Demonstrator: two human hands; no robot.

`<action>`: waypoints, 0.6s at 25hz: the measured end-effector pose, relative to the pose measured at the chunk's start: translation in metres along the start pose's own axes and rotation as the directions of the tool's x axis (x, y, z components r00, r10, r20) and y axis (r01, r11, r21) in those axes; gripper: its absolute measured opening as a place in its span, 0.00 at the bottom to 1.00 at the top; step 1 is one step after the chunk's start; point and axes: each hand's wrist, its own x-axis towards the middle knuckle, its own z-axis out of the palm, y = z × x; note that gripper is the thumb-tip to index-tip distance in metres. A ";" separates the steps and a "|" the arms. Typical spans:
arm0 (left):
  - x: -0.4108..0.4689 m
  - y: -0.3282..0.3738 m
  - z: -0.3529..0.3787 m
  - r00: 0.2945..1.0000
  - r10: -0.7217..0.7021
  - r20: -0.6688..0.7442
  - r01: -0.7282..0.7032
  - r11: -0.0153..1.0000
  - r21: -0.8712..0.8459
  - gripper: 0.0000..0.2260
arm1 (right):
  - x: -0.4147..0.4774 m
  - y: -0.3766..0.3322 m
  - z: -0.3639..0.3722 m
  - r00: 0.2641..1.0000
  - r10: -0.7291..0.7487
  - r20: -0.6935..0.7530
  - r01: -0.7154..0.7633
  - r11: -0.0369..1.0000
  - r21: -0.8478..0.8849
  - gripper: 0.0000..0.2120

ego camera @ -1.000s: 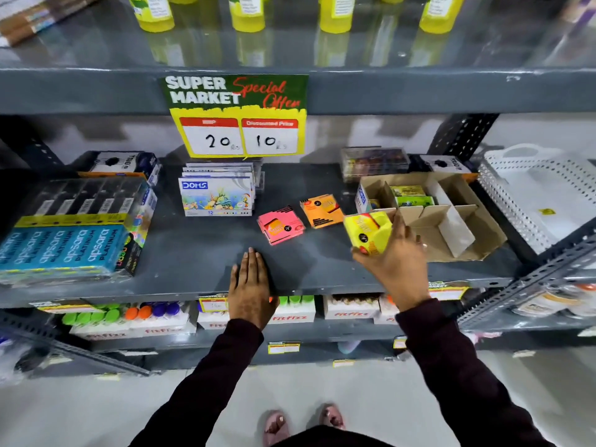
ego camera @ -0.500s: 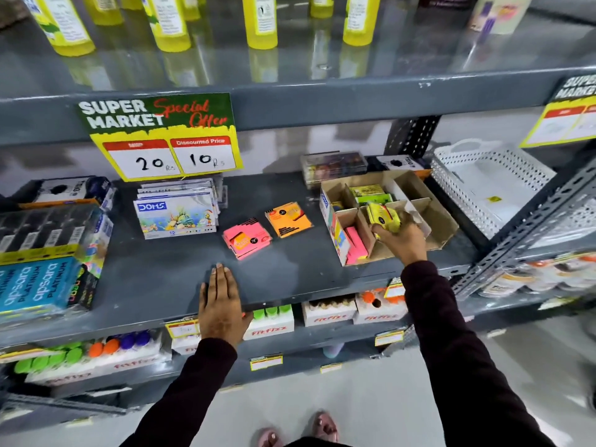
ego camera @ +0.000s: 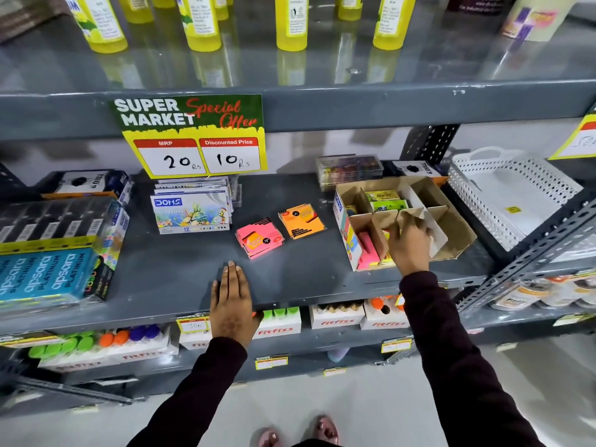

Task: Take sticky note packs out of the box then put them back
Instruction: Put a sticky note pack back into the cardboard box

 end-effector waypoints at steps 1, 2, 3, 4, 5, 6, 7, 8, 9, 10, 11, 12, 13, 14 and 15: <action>0.000 0.000 0.001 1.000 0.002 -0.007 -0.002 1.000 -0.015 0.45 | -0.006 -0.020 -0.003 0.997 -0.051 -0.053 0.055 0.996 0.069 0.19; 0.000 0.000 0.001 1.000 0.000 -0.014 -0.001 0.999 -0.039 0.44 | -0.013 -0.042 -0.001 0.991 -0.124 -0.058 0.131 0.982 0.136 0.19; 0.000 0.000 0.000 1.000 -0.006 -0.012 0.005 0.998 -0.060 0.43 | -0.021 -0.063 0.005 0.977 -0.211 -0.016 0.211 0.961 0.177 0.20; -0.001 0.000 -0.001 1.000 -0.009 -0.008 0.008 0.998 -0.068 0.43 | -0.027 -0.083 0.016 0.955 -0.291 0.057 0.278 0.945 0.173 0.20; -0.001 0.000 -0.002 1.000 -0.008 -0.015 0.007 0.997 -0.076 0.43 | -0.030 -0.099 0.031 0.928 -0.343 0.145 0.327 0.937 0.126 0.22; -0.001 0.001 -0.003 0.999 -0.009 -0.031 0.006 0.995 -0.096 0.42 | -0.032 -0.111 0.046 0.905 -0.352 0.240 0.349 0.935 0.057 0.24; -0.002 0.001 -0.003 0.999 -0.016 -0.051 0.009 0.992 -0.126 0.42 | -0.031 -0.119 0.060 0.889 -0.323 0.323 0.345 0.939 -0.010 0.28; -0.002 0.001 -0.004 0.998 -0.020 -0.052 0.012 0.990 -0.140 0.42 | -0.027 -0.124 0.071 0.881 -0.270 0.388 0.318 0.946 -0.063 0.32; -0.002 0.002 -0.005 0.999 -0.021 -0.036 0.016 0.991 -0.135 0.42 | -0.022 -0.126 0.081 0.879 -0.214 0.427 0.282 0.954 -0.103 0.35; -0.001 0.003 -0.004 1.000 -0.025 -0.019 0.022 0.992 -0.127 0.42 | -0.017 -0.126 0.088 0.876 -0.171 0.451 0.254 0.958 -0.131 0.37; -0.001 0.002 -0.003 0.999 -0.031 -0.015 0.029 0.992 -0.124 0.42 | -0.013 -0.128 0.094 0.873 -0.145 0.466 0.238 0.960 -0.147 0.38; -0.001 0.002 -0.003 0.999 -0.037 -0.019 0.035 0.992 -0.121 0.42 | -0.010 -0.130 0.099 0.871 -0.128 0.475 0.227 0.961 -0.158 0.38; 0.000 0.002 -0.002 0.999 -0.037 -0.022 0.035 0.993 -0.114 0.42 | -0.007 -0.131 0.101 0.872 -0.118 0.476 0.220 0.961 -0.165 0.39; -0.001 0.002 -0.002 0.999 -0.034 -0.019 0.032 0.994 -0.104 0.42 | -0.006 -0.133 0.103 0.875 -0.111 0.471 0.214 0.962 -0.171 0.39; -0.001 0.002 -0.002 0.999 -0.032 -0.018 0.030 0.994 -0.101 0.42 | -0.005 -0.134 0.102 0.881 -0.108 0.460 0.208 0.963 -0.173 0.40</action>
